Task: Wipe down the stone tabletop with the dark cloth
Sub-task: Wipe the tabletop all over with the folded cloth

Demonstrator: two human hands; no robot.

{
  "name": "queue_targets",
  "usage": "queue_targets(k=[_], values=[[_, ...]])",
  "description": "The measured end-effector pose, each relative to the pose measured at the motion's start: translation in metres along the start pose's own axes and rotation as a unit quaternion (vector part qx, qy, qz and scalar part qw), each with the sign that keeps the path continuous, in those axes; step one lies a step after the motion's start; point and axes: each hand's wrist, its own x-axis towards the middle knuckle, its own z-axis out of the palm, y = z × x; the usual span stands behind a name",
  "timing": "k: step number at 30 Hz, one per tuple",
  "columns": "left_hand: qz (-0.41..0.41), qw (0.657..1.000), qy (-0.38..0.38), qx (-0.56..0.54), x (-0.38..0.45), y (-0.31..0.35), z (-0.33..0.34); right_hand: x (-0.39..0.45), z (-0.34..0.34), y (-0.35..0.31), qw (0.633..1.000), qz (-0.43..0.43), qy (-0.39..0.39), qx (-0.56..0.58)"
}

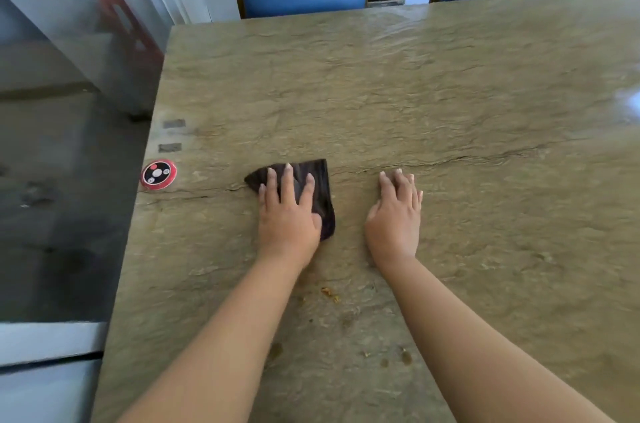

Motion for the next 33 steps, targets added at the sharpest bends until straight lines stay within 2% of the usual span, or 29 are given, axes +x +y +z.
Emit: queue_targets(k=[2,4,9,12,14,17,18,21,23,25,27,30,33], values=[[0.053,0.998,0.023,0.004,-0.033,-0.002,0.009,-0.003,0.009,-0.021,0.999,-0.032,-0.030,0.023],[0.082,0.996,0.001,0.020,-0.038,-0.026,0.012,-0.006,0.020,-0.044,0.995,-0.065,-0.072,0.034],[-0.051,0.998,0.027,0.012,0.005,-0.085,0.005,-0.011,0.040,-0.076,0.986,-0.113,-0.121,0.024],[-0.102,0.994,0.047,0.002,-0.011,-0.077,0.009,-0.012,0.041,-0.082,0.976,-0.150,-0.154,0.015],[-0.082,0.993,0.080,-0.010,-0.050,-0.069,0.017,-0.013,0.043,-0.084,0.977,-0.153,-0.152,0.006],[-0.013,0.998,0.064,0.006,-0.092,-0.091,0.025,-0.015,0.048,-0.086,0.978,-0.140,-0.152,-0.009],[-0.023,0.998,0.065,0.012,-0.090,-0.107,0.024,-0.015,0.048,-0.087,0.978,-0.136,-0.158,-0.013],[-0.124,0.989,0.078,0.026,-0.056,-0.145,0.014,-0.015,0.045,-0.088,0.976,-0.132,-0.172,-0.018],[-0.174,0.984,0.042,0.010,-0.042,-0.149,0.009,-0.014,0.043,-0.086,0.973,-0.139,-0.181,-0.023],[-0.190,0.981,0.045,0.001,-0.051,-0.139,0.008,-0.013,0.041,-0.086,0.971,-0.142,-0.190,-0.030],[-0.173,0.983,0.054,-0.002,-0.084,-0.122,0.011,-0.012,0.038,-0.087,0.968,-0.144,-0.201,-0.043],[-0.090,0.994,0.055,-0.011,-0.151,-0.099,0.018,-0.018,0.031,-0.086,0.962,-0.158,-0.217,-0.047],[-0.048,0.998,0.033,-0.012,-0.165,-0.104,0.017,-0.030,0.019,-0.076,0.956,-0.184,-0.226,-0.013]])
